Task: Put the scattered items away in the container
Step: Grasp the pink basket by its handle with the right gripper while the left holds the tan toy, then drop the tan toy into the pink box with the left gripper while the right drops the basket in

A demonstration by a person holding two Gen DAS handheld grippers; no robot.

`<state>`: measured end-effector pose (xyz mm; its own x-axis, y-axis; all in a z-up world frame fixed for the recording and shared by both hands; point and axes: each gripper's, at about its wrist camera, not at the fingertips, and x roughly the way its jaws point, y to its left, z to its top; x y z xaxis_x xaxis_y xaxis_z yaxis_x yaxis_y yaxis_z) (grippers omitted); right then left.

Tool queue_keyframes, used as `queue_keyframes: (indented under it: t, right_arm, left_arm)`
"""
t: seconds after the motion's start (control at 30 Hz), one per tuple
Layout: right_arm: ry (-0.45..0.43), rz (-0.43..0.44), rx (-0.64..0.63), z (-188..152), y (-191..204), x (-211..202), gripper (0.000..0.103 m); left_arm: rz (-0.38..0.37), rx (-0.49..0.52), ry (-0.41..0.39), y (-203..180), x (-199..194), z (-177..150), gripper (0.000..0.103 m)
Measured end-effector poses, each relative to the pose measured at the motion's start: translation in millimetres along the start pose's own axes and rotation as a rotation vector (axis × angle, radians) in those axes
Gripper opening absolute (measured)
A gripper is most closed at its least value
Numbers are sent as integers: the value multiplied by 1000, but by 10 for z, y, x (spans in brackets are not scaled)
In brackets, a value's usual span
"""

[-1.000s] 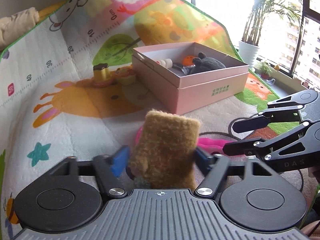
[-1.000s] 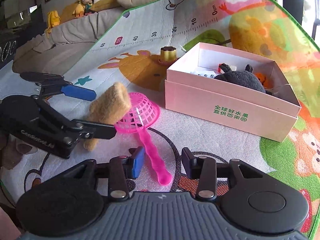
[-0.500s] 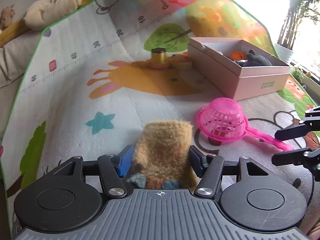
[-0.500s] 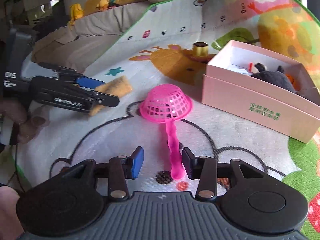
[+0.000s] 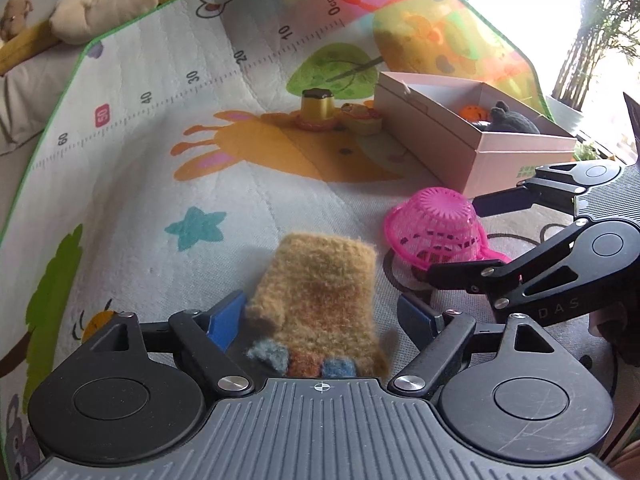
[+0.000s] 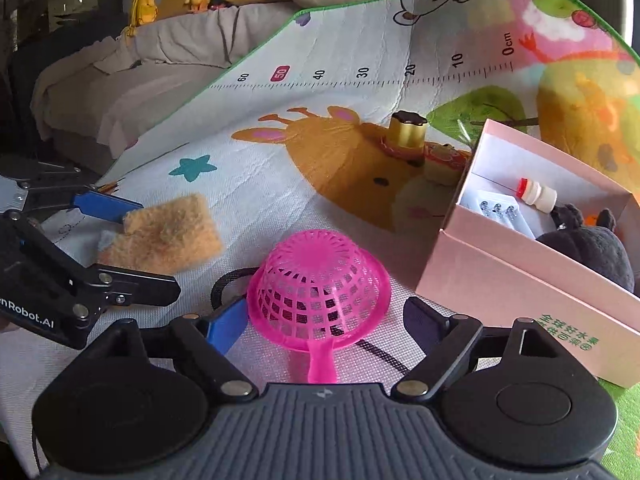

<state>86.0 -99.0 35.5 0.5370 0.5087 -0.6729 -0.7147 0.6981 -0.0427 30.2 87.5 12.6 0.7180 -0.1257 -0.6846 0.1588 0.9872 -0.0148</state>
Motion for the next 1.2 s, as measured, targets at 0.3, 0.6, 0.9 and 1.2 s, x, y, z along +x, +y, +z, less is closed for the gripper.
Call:
queue_keyframes:
  t: [0.3,0.6,0.9,1.2]
  right_arm:
    - [-31,-8,-1,-115,-33,-439,69]
    - [-42,-96,73,-509,-305,-990,69]
    - [-80,-163,168,-808,-543,-1310,69]
    - [-126,-183,191,-776,-686,-1434,69]
  left_arm:
    - [6,5,-4,-86,59,49,65]
    - [-150,111,-2,-715,2,69,61]
    - [-234,240,-8,-1317,7,155,61]
    - [-230,300,-51,-1460,-43,393,61]
